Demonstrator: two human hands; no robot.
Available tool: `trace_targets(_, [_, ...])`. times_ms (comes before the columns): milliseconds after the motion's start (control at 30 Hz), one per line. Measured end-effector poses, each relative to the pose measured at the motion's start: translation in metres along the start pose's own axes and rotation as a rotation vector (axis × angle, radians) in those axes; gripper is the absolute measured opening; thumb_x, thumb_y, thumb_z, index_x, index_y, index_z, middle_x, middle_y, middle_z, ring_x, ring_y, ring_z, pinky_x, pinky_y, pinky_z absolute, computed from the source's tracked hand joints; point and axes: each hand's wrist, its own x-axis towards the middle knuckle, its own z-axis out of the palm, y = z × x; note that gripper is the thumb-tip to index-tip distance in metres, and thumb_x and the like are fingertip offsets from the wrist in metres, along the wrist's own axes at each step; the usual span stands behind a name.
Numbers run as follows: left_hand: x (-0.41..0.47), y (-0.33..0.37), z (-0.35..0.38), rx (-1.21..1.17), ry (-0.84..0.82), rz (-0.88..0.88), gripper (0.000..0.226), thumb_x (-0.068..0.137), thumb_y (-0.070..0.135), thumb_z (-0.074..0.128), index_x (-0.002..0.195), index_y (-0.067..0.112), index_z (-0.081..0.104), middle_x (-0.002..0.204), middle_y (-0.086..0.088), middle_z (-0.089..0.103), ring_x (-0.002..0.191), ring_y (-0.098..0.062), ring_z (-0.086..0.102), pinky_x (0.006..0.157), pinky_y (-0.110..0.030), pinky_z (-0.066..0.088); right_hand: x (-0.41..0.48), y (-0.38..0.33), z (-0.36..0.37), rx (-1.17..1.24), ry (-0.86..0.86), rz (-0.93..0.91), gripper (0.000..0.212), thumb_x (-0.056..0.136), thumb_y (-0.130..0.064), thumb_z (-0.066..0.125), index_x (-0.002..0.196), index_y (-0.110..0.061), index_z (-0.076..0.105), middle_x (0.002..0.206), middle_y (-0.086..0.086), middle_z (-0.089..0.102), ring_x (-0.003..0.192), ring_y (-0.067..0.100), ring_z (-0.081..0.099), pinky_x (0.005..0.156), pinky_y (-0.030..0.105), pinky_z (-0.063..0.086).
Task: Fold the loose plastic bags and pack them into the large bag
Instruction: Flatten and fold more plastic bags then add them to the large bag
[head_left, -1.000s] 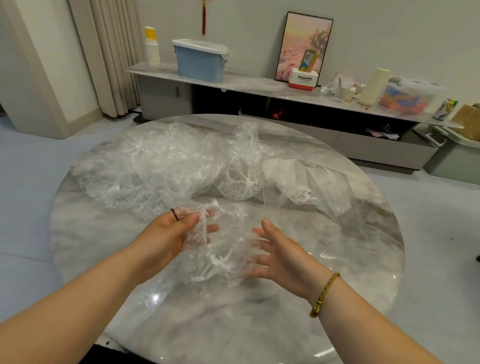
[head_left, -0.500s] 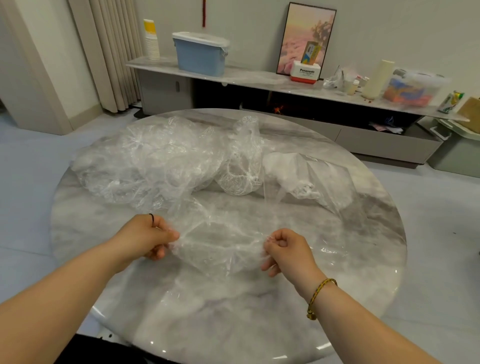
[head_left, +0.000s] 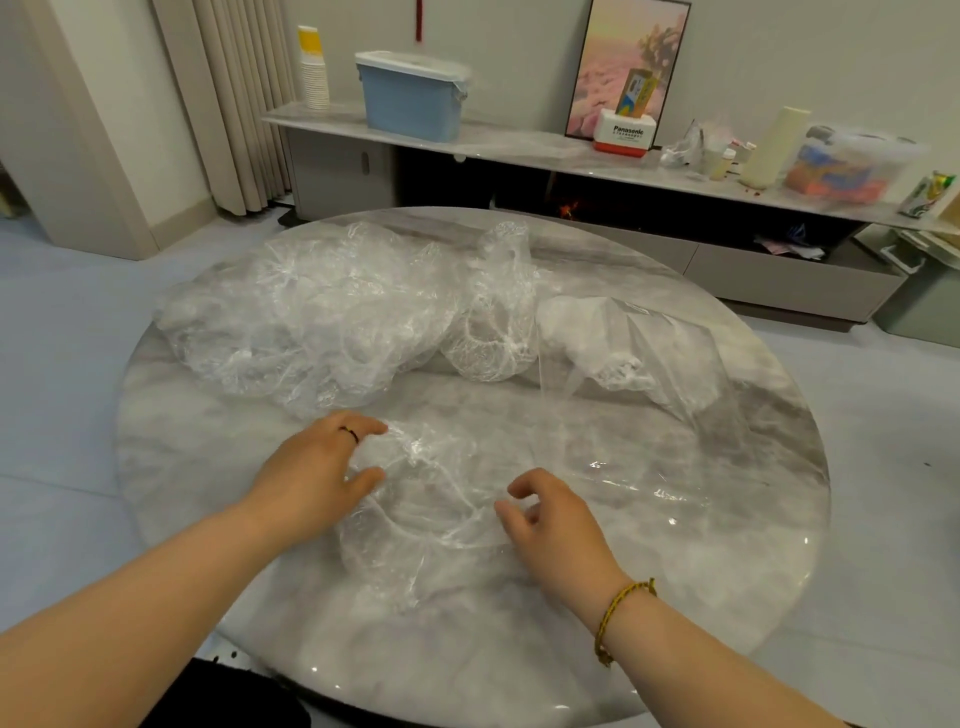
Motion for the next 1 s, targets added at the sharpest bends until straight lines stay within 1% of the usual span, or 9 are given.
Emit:
trace_targets(67, [-0.002, 0.002, 0.011, 0.117, -0.161, 0.111, 0.065, 0.092, 0.044, 0.045, 0.146, 0.023, 0.017, 0.154, 0.004, 0.015, 0.14, -0.013, 0.02, 0.111, -0.021, 0.016, 0.008, -0.002, 0.002, 0.296, -0.003, 0.236, 0.012, 0.094, -0.025, 0.049, 0.091, -0.014, 0.047, 0.083, -0.003, 0.049, 0.055, 0.01, 0.056, 0.048, 0.018, 0.04])
trace_targets(133, [-0.004, -0.001, 0.02, 0.224, -0.318, 0.126, 0.084, 0.085, 0.064, 0.035, 0.148, 0.022, -0.003, 0.156, 0.003, -0.004, 0.144, -0.012, 0.002, 0.115, -0.024, 0.004, 0.012, -0.008, 0.001, 0.566, -0.047, 0.388, 0.016, 0.095, -0.022, 0.046, 0.085, -0.012, 0.042, 0.077, 0.003, 0.046, 0.032, 0.008, 0.052, 0.034, 0.017, 0.041])
trace_targets(200, [-0.007, -0.005, 0.026, 0.281, -0.403, 0.115, 0.092, 0.084, 0.068, 0.033, 0.146, 0.018, -0.013, 0.155, 0.002, -0.012, 0.143, -0.012, -0.006, 0.114, -0.025, -0.002, 0.014, -0.015, 0.001, 0.769, -0.125, 0.471, 0.018, 0.097, -0.022, 0.043, 0.084, -0.01, 0.04, 0.078, 0.007, 0.045, 0.03, 0.01, 0.053, 0.032, 0.018, 0.043])
trace_targets(267, [-0.008, -0.007, 0.029, 0.278, -0.418, 0.112, 0.09, 0.089, 0.058, 0.039, 0.144, 0.016, -0.018, 0.155, 0.002, -0.015, 0.143, -0.011, -0.011, 0.113, -0.025, -0.006, 0.017, -0.026, -0.001, 0.898, -0.208, 0.532, 0.021, 0.099, -0.025, 0.04, 0.084, -0.01, 0.039, 0.078, 0.009, 0.045, 0.03, 0.012, 0.054, 0.03, 0.017, 0.042])
trace_targets(500, [-0.011, -0.009, 0.031, 0.253, -0.41, 0.15, 0.093, 0.089, 0.056, 0.042, 0.142, 0.015, -0.024, 0.154, 0.004, -0.018, 0.142, -0.009, -0.015, 0.107, -0.018, -0.011, 0.034, -0.041, 0.005, 0.715, -0.352, 0.542, 0.032, 0.092, -0.043, 0.049, 0.085, -0.012, 0.045, 0.069, 0.002, 0.041, 0.023, 0.005, 0.034, 0.03, 0.01, 0.019])
trace_targets(633, [-0.01, -0.009, 0.029, 0.248, -0.423, 0.156, 0.094, 0.089, 0.054, 0.043, 0.142, 0.015, -0.023, 0.154, 0.004, -0.017, 0.142, -0.009, -0.014, 0.109, -0.019, -0.01, 0.038, -0.044, 0.009, 0.682, -0.375, 0.459, 0.025, 0.09, -0.02, 0.056, 0.068, -0.016, 0.045, 0.037, -0.009, 0.039, 0.025, 0.003, 0.022, 0.031, 0.011, 0.014])
trace_targets(700, [-0.01, -0.009, 0.029, 0.242, -0.425, 0.155, 0.095, 0.088, 0.054, 0.044, 0.142, 0.015, -0.023, 0.154, 0.004, -0.017, 0.142, -0.009, -0.013, 0.11, -0.02, -0.009, 0.038, -0.042, 0.009, 0.692, -0.364, 0.433, 0.026, 0.09, -0.01, 0.055, 0.065, -0.015, 0.047, 0.031, -0.011, 0.038, 0.025, 0.002, 0.021, 0.031, 0.011, 0.013])
trace_targets(900, [-0.009, -0.012, 0.028, 0.226, -0.429, 0.155, 0.101, 0.084, 0.059, 0.048, 0.142, 0.017, -0.023, 0.155, 0.005, -0.014, 0.142, -0.008, -0.011, 0.112, -0.02, -0.007, 0.041, -0.029, -0.004, 0.505, -0.083, 0.353, 0.027, 0.091, -0.004, 0.046, 0.065, -0.013, 0.042, 0.059, 0.003, 0.045, 0.04, 0.009, 0.042, 0.031, 0.015, 0.032])
trace_targets(1000, [-0.008, -0.012, 0.025, 0.22, -0.441, 0.162, 0.116, 0.063, 0.078, 0.038, 0.142, 0.02, -0.023, 0.155, 0.006, -0.009, 0.143, -0.008, -0.008, 0.11, -0.018, -0.006, 0.037, -0.02, -0.008, 0.419, -0.013, 0.325, 0.024, 0.093, -0.006, 0.039, 0.07, -0.013, 0.037, 0.068, 0.007, 0.051, 0.038, 0.012, 0.051, 0.031, 0.019, 0.038])
